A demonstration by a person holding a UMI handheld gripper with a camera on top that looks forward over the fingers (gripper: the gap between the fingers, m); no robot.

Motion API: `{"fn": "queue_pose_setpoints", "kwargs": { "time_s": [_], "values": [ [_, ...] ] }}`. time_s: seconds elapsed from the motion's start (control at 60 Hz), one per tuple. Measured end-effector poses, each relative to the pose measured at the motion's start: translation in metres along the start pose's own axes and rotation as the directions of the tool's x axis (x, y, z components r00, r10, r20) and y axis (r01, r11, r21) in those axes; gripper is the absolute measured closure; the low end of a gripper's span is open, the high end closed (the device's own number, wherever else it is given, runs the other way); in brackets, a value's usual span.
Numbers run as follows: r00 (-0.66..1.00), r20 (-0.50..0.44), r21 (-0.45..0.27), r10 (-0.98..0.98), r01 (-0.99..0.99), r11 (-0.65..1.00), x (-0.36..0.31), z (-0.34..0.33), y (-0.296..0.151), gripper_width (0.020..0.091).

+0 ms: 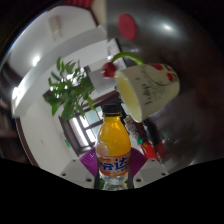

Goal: Pour water

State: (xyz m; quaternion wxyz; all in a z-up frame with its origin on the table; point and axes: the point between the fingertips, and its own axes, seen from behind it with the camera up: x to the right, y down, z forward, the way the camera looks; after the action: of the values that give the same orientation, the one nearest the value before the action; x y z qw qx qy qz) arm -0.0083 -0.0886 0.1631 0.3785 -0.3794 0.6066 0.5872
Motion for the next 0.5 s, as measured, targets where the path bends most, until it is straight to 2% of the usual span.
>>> {"fn": "queue_pose_setpoints", "kwargs": {
  "time_s": [0.117, 0.217, 0.283, 0.383, 0.5],
  "values": [
    [0.954, -0.003, -0.040, -0.300, 0.300, 0.953, -0.010, -0.024, 0.019, 0.0716],
    [0.812, 0.010, -0.038, -0.584, 0.584, 0.811, -0.036, -0.044, 0.021, 0.0719],
    [0.655, 0.019, 0.008, -0.755, 0.755, 0.655, -0.065, -0.063, 0.016, 0.0721],
    [0.383, -0.016, 0.014, -0.924, 0.924, 0.383, -0.104, -0.071, 0.001, 0.0713],
    [0.017, -0.147, 0.039, -0.989, 0.999, 0.011, -0.142, -0.089, -0.035, 0.0702]
  ]
}}
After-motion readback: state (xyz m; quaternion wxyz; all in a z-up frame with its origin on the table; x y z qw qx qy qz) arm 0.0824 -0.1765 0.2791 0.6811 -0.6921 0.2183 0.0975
